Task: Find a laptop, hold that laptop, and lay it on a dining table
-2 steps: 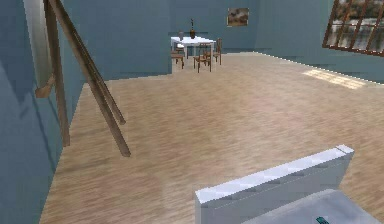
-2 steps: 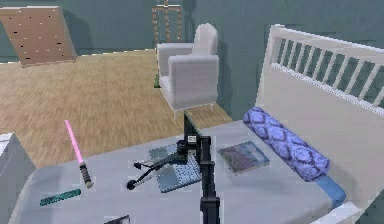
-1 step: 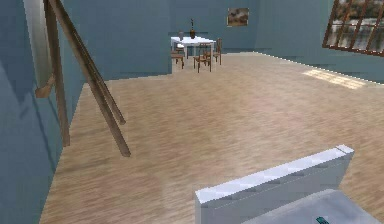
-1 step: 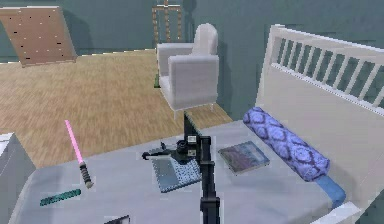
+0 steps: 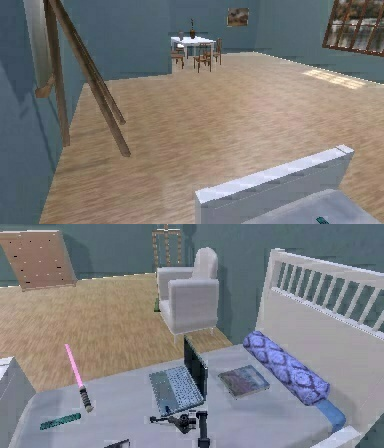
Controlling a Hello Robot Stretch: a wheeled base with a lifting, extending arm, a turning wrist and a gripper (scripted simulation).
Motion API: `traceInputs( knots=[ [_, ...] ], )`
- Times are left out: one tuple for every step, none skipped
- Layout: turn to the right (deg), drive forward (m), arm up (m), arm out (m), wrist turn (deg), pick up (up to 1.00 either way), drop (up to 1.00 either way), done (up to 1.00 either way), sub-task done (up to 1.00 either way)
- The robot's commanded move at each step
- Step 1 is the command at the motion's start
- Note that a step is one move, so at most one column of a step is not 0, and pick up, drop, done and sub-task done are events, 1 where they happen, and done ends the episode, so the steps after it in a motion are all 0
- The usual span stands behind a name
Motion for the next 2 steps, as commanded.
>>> traceInputs(
  knots=[
    [0.0, 0.00, 0.00, 0.00, 0.0, 1.00, 0.00, 0.00, 0.00],
    [0.0, 0.00, 0.10, 0.00, 0.0, 0.00, 0.00, 0.00, 0.00]
  ],
)
